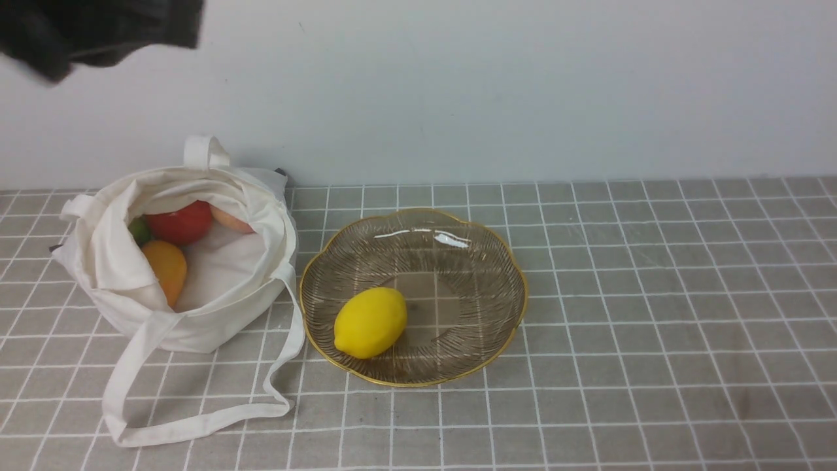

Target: Take the fruit out of the bag on the grey coffee tablecloth and place them on the plate.

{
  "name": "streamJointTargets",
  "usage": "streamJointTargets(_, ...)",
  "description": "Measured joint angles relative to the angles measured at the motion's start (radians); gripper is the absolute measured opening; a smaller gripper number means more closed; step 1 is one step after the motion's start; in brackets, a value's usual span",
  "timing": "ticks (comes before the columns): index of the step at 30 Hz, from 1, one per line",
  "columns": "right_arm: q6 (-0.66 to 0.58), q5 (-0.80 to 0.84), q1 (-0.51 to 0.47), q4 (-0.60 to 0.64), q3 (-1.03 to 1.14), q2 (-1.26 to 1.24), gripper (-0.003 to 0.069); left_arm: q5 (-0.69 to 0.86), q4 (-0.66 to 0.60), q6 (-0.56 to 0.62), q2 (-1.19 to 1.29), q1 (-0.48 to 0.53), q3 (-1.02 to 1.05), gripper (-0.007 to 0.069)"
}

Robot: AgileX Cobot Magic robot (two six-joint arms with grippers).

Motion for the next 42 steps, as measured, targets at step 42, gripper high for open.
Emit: streamJointTargets(42,0.000,0.002,0.000,0.001,0.000,0.000,-0.0012,-0.490,-0.036,0.025,-1.036,0.176,1.064,-0.0008)
